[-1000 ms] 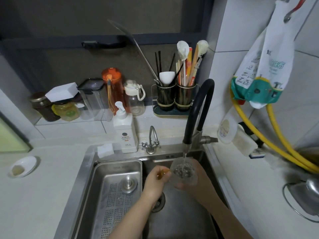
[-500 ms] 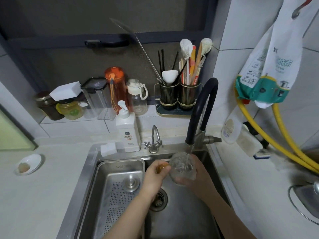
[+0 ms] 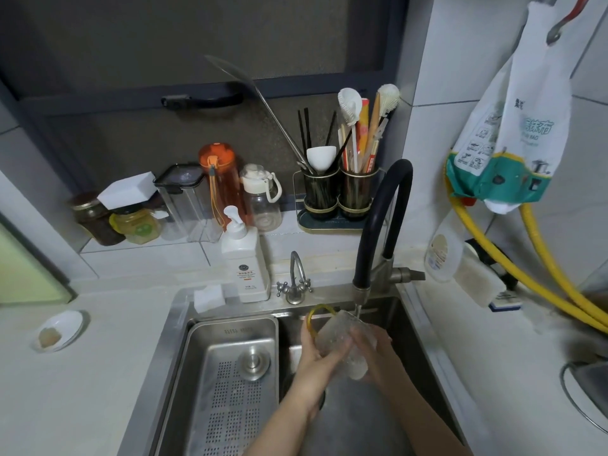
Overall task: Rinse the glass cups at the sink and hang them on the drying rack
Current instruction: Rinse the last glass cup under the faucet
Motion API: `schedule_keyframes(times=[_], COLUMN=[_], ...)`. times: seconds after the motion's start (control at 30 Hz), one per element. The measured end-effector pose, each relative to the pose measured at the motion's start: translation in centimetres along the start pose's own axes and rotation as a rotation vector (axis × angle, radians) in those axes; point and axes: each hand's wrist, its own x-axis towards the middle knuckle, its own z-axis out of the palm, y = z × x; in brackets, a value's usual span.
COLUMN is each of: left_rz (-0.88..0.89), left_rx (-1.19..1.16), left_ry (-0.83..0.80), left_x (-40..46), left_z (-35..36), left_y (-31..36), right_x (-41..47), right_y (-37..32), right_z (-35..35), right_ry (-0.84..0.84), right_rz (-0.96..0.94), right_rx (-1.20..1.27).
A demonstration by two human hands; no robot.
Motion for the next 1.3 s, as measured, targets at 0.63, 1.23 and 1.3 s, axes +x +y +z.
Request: schedule_keyframes(times=[0.63,1.23,1.3], left_rz=[0.411,0.113,0.238], left_rx=[0.690,0.422,0.505], left_ry=[0.048,0.132,0.027], left_x=[3.0,4.7,3.6], left_z=[3.4,1.1,1.0], left_y=[-2.0,1.2,0.7], right_x=[2.0,3.1,3.3], right_y=[-1.1,-1.9,-2.1], right_z=[-3.0,-2.1,-2.3], right_ry=[-0.002,-0.279,-0.282], right_rz=[0.159,-0.218,-0.185], right_rx=[0.630,0.017,0.112])
